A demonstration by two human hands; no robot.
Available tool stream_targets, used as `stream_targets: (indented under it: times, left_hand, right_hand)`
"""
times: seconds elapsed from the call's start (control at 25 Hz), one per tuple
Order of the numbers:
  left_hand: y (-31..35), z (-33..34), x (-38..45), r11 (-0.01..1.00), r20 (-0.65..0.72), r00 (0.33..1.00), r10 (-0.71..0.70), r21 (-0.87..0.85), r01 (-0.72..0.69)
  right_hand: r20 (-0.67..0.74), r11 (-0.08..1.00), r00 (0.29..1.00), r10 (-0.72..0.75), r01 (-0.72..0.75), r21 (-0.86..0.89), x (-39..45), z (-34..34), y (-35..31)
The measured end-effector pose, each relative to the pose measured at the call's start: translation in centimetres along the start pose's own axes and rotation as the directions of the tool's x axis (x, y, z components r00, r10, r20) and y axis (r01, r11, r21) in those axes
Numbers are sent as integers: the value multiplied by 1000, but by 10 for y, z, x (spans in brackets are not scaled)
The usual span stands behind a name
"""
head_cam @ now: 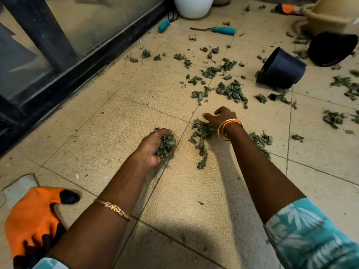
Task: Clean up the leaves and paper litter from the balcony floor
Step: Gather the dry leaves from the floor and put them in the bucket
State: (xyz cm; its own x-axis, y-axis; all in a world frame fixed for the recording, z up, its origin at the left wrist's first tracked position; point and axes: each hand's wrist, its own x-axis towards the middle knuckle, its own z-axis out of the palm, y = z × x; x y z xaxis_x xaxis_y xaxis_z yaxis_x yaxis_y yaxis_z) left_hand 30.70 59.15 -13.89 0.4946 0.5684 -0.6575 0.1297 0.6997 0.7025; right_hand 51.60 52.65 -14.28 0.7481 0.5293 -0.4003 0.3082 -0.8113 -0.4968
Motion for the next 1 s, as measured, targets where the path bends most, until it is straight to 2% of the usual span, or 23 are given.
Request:
stream_targets:
  times: [0.08,0.16,0.24,0.28,0.36,0.44,0.52,0.6,0.68,0.76,0.84,0.92,1.0]
  left_hand:
    - [0,-1,2,1000,-8,1000,5,30,-5]
    - [0,0,3,999,-31,999,11,49,-10]
    - [0,0,4,999,-53,999,3,40,-1]
    - [0,-1,5,999,-58,998,-6,31,8]
    - [-2,-8,8,999,-58,998,-25,33,27]
    - [-5,-15,11,998,-49,998,-37,52,39]
    - [-7,-19,14,997,-48,998,-41,68,44]
    - [-8,-21,14,996,-55,998,-34,76,38]
    - [-9,-22,15,996,-52,998,-32,85,36]
    - [-9,-18,14,996,-40,998,-38,84,42]
    - [-9,-13,14,995,-27,999,-40,86,42]
    - [-10,-8,12,994,-21,999,-37,101,39]
    - [-10,-5,10,993,-25,999,-36,112,38]
  right_hand:
    - [51,996,998,-48,52,-75,2,8,-10]
    - [53,973,986,-155,162,-164,3,22,-22]
    - [29,947,963,-268,269,-178,1,33,-31]
    - [13,940,950,-313,312,-136,1,34,-32]
    - [18,949,949,-314,315,-24,5,29,-31]
    - [14,959,972,-233,227,171,9,18,-24]
    - [3,910,990,-144,131,393,7,4,-14]
    - [-9,884,994,-111,103,457,-1,-5,-4]
    - [-24,888,994,-110,109,447,-9,-5,6]
    - [-29,944,991,-133,136,300,-19,4,12]
    - [36,988,987,-157,157,-3,-30,19,13]
    - [78,946,970,-232,243,-212,-43,34,9]
    - [52,870,933,-356,351,-347,-54,50,7]
